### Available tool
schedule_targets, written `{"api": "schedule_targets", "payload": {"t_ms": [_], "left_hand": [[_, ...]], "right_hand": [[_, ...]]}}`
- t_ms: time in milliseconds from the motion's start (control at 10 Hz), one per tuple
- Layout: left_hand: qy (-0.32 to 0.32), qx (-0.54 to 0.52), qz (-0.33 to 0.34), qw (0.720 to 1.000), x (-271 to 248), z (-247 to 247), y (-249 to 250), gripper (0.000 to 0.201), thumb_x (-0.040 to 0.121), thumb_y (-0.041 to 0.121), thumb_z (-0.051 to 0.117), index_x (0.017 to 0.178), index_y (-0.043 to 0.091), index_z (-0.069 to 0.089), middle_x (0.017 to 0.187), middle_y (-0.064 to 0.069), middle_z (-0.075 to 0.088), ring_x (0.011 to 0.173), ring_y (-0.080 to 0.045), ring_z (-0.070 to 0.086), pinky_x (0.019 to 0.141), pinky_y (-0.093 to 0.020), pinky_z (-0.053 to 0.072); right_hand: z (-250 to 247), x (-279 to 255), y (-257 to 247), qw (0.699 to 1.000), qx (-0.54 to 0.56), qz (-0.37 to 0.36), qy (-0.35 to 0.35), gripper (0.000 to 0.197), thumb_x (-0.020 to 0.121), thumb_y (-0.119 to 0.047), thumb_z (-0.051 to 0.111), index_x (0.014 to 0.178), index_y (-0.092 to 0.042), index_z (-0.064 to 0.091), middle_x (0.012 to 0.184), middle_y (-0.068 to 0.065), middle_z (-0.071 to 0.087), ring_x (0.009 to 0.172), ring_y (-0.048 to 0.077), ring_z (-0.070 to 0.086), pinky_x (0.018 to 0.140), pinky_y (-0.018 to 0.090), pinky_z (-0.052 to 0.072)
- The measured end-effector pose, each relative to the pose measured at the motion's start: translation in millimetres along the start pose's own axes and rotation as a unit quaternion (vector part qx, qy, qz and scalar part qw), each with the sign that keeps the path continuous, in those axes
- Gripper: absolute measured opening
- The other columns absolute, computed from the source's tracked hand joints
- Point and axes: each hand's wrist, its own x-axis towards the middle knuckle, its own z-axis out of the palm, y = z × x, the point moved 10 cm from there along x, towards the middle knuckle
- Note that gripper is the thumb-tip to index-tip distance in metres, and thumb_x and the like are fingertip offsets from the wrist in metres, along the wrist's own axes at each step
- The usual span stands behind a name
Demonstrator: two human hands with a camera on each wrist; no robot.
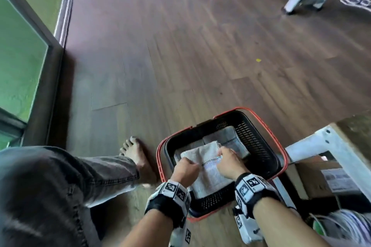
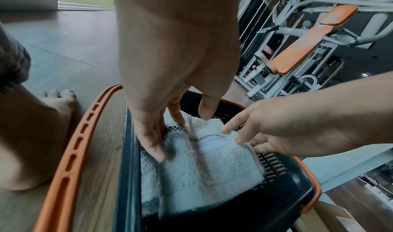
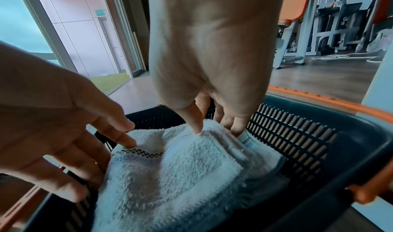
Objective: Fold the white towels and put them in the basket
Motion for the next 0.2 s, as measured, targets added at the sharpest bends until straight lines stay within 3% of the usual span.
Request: {"api": "schedule_targets", "payload": {"t_ms": [100, 200], "left_hand": [[0.007, -0.024, -0.023, 0.999, 22.4, 0.2, -12.2, 0.018, 0.068, 0.027, 0.052, 0.056, 0.017, 0.045, 0.053, 0.002, 0.049, 0.049, -0.018, 0.047, 0.055, -0.026, 0.042], [0.046, -0.013, -0.026, 0.999, 34.8, -4.6, -14.7, 0.031, 0.074, 0.036, 0.053, 0.09, 0.01, 0.056, 0.089, -0.007, 0.061, 0.073, -0.018, 0.059, 0.063, -0.026, 0.046]], "right_hand": [[10.1, 20.2, -5.3, 0.999, 0.014, -0.02, -0.021, 0.041, 0.09, -0.001, 0.048, 0.127, -0.015, 0.056, 0.138, 0.01, 0.05, 0.13, 0.026, 0.045, 0.108, 0.032, 0.037], [14.7, 34.2, -11.5, 0.998, 0.039, -0.049, -0.032, 0.051, 0.089, 0.003, 0.046, 0.135, -0.016, 0.053, 0.141, 0.011, 0.051, 0.129, 0.027, 0.048, 0.105, 0.03, 0.041]]}}
